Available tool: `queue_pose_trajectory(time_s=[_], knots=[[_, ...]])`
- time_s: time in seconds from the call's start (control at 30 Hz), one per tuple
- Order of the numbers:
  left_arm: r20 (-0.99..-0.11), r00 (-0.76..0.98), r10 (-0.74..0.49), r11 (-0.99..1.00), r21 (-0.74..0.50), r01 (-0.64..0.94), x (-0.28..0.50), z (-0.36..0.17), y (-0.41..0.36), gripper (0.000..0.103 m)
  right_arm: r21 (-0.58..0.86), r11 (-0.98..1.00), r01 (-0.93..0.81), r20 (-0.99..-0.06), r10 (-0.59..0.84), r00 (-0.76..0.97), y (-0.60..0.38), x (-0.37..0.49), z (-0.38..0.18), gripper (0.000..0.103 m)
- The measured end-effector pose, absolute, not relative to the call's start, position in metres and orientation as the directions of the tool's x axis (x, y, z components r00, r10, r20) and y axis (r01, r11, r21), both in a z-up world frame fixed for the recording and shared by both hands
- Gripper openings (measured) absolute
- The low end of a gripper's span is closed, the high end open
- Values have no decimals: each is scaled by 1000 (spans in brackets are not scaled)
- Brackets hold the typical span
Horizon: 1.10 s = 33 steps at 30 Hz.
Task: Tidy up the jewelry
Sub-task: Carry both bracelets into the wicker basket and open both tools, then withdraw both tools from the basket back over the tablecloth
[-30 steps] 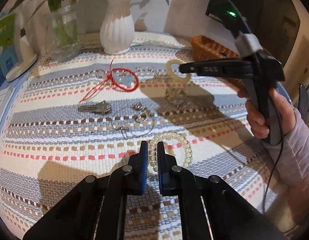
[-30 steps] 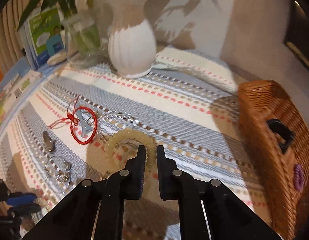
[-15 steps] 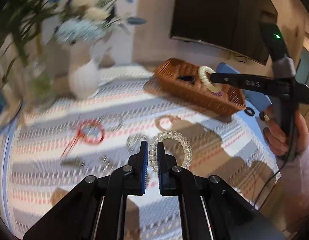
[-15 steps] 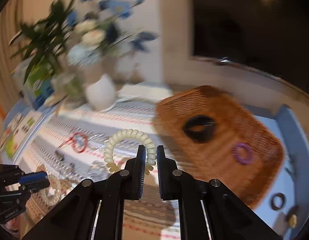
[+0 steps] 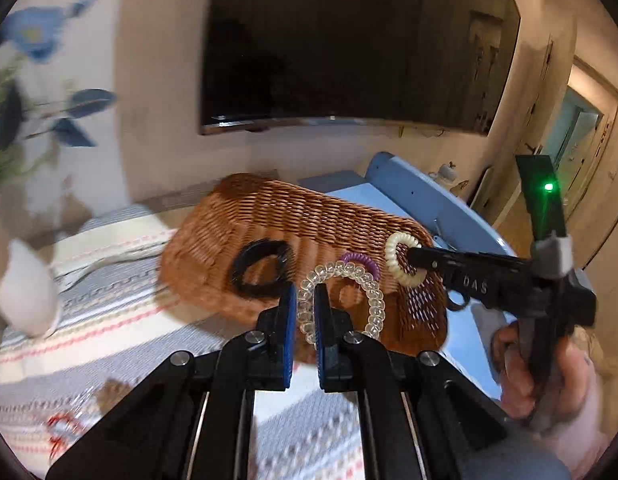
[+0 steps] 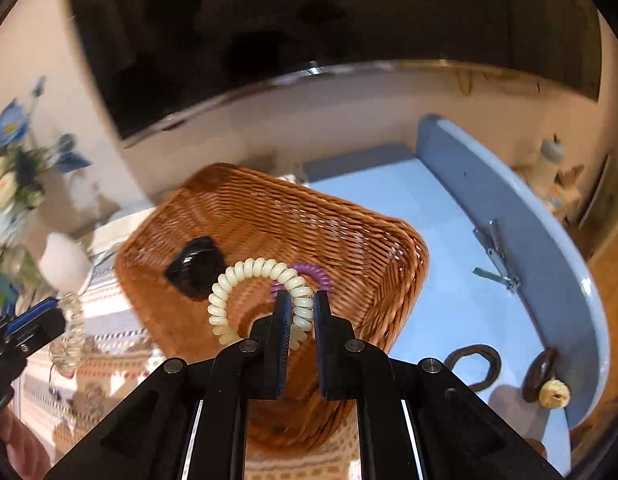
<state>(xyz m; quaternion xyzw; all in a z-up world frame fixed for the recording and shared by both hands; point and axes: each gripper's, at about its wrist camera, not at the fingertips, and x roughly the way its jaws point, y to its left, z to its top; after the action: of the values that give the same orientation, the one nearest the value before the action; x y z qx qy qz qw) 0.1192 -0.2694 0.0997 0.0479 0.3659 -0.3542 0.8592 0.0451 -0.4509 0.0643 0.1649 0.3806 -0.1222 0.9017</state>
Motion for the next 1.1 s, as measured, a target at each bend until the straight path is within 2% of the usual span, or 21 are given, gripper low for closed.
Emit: queue_pose_trajectory(time_s=[0.17,0.37,0.47,0.83,1.1], knots=[[-720,440,-537,745,-159,648,143,66,-313,7,208,901,381,-762,-95,641,-463,63,43,11],[-742,441,-504,745,-115,657,142,51,-327,9,224,903,366,-791,-51,610,-462,69,30,12],[-752,425,-503,743,-125,657,139,52,-322,39,255,899,357,-794,-16,608,-462,65,30,13],[-677,512,-529,771,-131,623,81,95,-243,48,180,939,293,-753,-60,656,-414,31,65,24],[-600,618,-507,830,-147,538,19,113,-140,73,134,984,118,-702,10,712,-320,1,89,30]])
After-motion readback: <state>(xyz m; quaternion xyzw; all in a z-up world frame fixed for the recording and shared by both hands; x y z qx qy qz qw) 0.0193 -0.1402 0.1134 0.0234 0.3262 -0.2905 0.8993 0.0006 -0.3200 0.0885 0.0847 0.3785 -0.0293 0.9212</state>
